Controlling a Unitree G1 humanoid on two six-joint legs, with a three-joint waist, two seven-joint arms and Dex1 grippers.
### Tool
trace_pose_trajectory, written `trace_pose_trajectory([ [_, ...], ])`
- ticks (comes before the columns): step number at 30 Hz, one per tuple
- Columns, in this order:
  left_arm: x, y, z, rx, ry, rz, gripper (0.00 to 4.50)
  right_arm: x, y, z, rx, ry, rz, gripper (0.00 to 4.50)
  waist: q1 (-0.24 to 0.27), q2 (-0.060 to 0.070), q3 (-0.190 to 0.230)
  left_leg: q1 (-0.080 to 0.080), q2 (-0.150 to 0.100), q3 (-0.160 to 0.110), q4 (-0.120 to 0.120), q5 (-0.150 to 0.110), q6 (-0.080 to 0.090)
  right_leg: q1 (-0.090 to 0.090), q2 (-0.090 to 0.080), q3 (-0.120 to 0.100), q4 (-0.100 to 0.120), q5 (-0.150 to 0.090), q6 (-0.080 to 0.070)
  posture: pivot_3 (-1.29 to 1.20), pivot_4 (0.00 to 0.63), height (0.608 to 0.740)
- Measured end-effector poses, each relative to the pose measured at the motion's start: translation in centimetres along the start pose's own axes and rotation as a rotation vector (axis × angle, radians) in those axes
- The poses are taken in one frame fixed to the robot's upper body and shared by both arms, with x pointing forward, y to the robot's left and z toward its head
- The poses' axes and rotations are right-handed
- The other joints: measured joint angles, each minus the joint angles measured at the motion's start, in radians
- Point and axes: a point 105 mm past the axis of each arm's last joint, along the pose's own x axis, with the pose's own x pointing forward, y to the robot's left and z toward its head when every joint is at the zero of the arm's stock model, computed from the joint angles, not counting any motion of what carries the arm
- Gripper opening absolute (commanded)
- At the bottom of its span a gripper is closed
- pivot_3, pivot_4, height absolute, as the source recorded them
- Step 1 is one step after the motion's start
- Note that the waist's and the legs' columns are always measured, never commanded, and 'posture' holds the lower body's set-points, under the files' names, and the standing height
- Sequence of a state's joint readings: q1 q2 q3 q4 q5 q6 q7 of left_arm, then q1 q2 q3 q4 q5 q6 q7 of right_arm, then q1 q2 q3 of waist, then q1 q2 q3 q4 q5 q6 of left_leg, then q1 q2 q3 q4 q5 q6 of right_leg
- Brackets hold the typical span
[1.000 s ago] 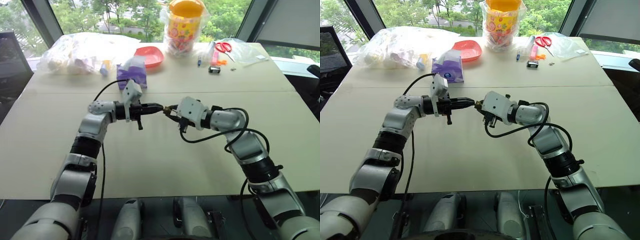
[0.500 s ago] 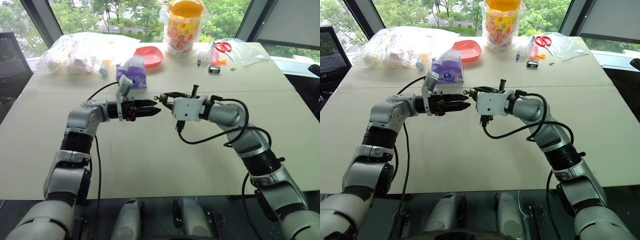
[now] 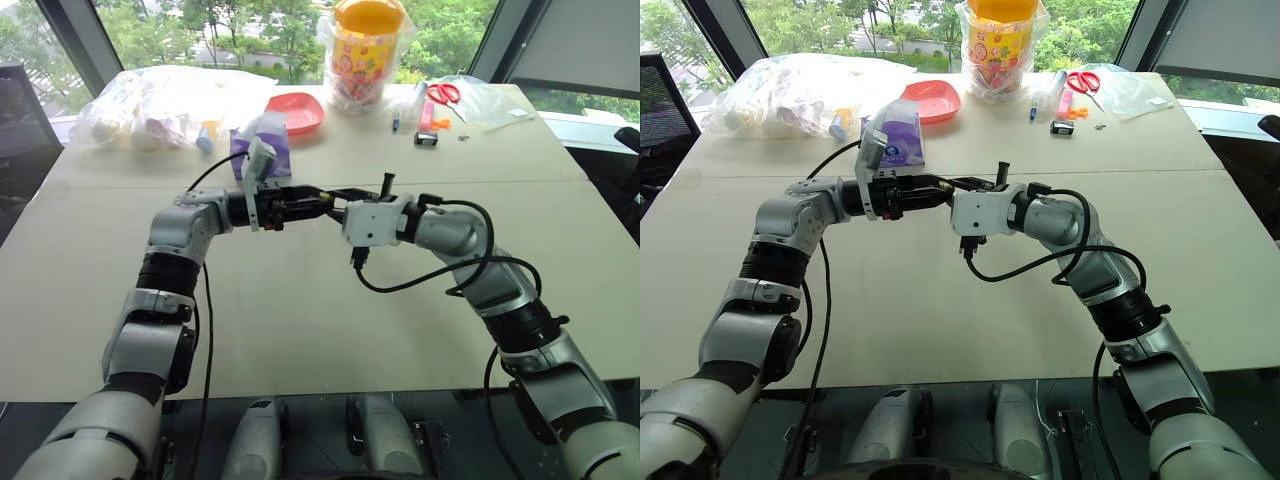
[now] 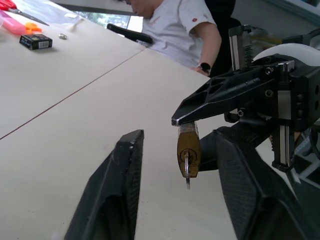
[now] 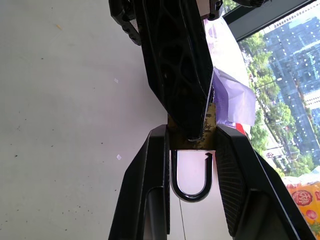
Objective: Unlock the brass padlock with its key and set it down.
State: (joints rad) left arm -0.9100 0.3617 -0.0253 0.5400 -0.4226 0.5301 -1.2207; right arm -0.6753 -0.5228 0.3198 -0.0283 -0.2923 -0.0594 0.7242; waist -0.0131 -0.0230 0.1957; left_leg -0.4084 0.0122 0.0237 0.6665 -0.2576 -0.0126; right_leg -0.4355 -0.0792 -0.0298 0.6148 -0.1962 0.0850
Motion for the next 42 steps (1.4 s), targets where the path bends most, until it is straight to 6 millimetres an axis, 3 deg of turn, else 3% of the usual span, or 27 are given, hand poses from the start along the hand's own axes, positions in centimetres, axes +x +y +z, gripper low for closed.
trace_pose_trajectory([
  [3, 0.1, -0.1, -0.1, -0.004, 0.000, -0.016, 0.01, 0.0, 0.1, -0.1, 0.002, 0.004, 0.001, 0.69, 0.000, 0.000, 0.000, 0.000, 0.000, 0.000, 0.000, 0.000, 0.000, 0.000, 0.000, 0.000, 0.000, 0.000, 0.000, 0.00, 0.150, 0.740],
  [9, 0.1, -0.1, -0.2, 0.001, 0.008, -0.015, 0.01, 0.0, 0.2, -0.2, 0.007, 0.008, 0.007, 0.69, 0.000, 0.000, 0.000, 0.000, 0.000, 0.000, 0.000, 0.000, 0.000, 0.000, 0.000, 0.000, 0.000, 0.000, 0.000, 0.00, 0.150, 0.740],
  [17, -0.1, 0.1, -0.4, 0.011, 0.021, 0.005, 0.00, -0.5, 0.9, -1.4, 0.047, 0.069, 0.035, 4.46, 0.002, 0.000, 0.000, 0.000, 0.000, 0.000, 0.000, 0.000, 0.000, 0.000, 0.000, 0.000, 0.000, 0.000, 0.000, 0.00, 0.150, 0.740],
  [20, -0.3, 0.2, -0.7, 0.004, 0.026, 0.013, 0.00, -1.4, 0.9, -2.7, 0.070, 0.128, 0.019, 4.46, 0.003, 0.000, 0.000, 0.000, 0.000, 0.000, 0.000, 0.000, 0.000, 0.000, 0.000, 0.000, 0.000, 0.000, 0.000, 0.00, 0.150, 0.740],
  [24, -1.4, 0.5, -1.3, -0.010, 0.040, 0.040, 0.00, -3.5, 1.0, -4.0, 0.409, 0.147, -0.101, 2.89, 0.001, 0.000, 0.000, 0.000, 0.000, 0.000, 0.000, 0.000, 0.000, 0.000, 0.000, 0.000, 0.000, 0.000, 0.000, 0.00, 0.150, 0.740],
  [29, -1.2, -0.1, -0.8, 0.003, 0.029, 0.005, 0.00, -3.9, -0.3, -0.8, 0.613, -0.017, -0.157, 0.26, 0.001, 0.000, 0.000, 0.001, 0.001, -0.001, 0.000, 0.000, 0.000, 0.000, 0.000, 0.000, 0.001, 0.000, 0.000, 0.00, 0.150, 0.740],
  [30, -1.1, -0.2, -0.7, 0.008, 0.026, -0.006, 0.00, -3.9, -0.3, -0.4, 0.639, -0.030, -0.148, 0.06, 0.001, 0.000, 0.000, 0.001, 0.001, -0.001, 0.000, 0.000, 0.000, 0.000, 0.000, 0.000, 0.001, 0.000, -0.001, 0.00, 0.150, 0.740],
  [34, -1.0, -0.7, -0.4, 0.011, 0.016, -0.031, 0.00, -3.6, 0.4, 0.5, 0.734, -0.053, -0.105, 0.06, 0.003, 0.000, 0.000, 0.000, 0.001, -0.001, 0.000, 0.000, 0.000, 0.001, 0.000, 0.000, 0.001, 0.000, -0.001, 0.00, 0.150, 0.740],
  [42, -1.0, -2.1, -0.6, 0.008, 0.038, -0.103, 0.00, -3.0, 1.1, 1.1, 0.748, -0.053, -0.062, 0.06, 0.001, 0.000, 0.000, 0.000, 0.000, -0.001, 0.000, 0.000, 0.000, 0.000, 0.000, 0.000, 0.000, 0.000, -0.001, 0.00, 0.150, 0.740],
])
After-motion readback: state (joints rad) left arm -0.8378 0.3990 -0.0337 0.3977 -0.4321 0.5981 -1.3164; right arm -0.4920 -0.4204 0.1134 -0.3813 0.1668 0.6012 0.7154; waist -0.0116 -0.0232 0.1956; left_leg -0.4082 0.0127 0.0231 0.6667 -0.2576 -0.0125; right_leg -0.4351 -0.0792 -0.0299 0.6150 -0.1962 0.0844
